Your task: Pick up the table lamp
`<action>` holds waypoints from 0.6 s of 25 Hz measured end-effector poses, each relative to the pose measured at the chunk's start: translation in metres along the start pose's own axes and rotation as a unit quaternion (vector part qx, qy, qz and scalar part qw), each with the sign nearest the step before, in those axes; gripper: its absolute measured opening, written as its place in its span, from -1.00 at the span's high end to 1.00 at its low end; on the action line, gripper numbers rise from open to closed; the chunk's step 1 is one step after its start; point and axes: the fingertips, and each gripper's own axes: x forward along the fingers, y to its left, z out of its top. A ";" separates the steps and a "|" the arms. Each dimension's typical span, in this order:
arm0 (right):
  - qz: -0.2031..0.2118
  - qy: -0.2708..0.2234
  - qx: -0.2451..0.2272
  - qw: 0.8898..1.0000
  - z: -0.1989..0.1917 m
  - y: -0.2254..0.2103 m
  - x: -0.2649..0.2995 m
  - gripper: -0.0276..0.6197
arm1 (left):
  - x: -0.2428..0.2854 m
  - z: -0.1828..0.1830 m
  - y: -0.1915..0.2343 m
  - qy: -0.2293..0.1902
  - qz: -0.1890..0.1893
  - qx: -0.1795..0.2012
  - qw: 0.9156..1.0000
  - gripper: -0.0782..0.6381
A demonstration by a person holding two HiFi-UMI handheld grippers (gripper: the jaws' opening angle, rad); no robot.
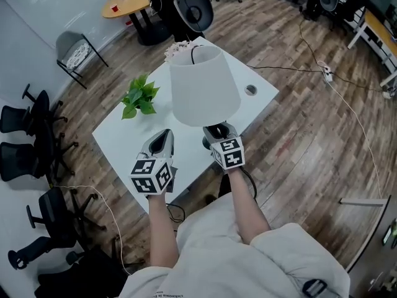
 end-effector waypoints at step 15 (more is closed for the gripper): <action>0.030 -0.010 -0.028 0.999 0.038 0.029 -0.070 0.32 | -0.039 -0.044 -0.018 0.004 0.029 -0.054 0.998 0.78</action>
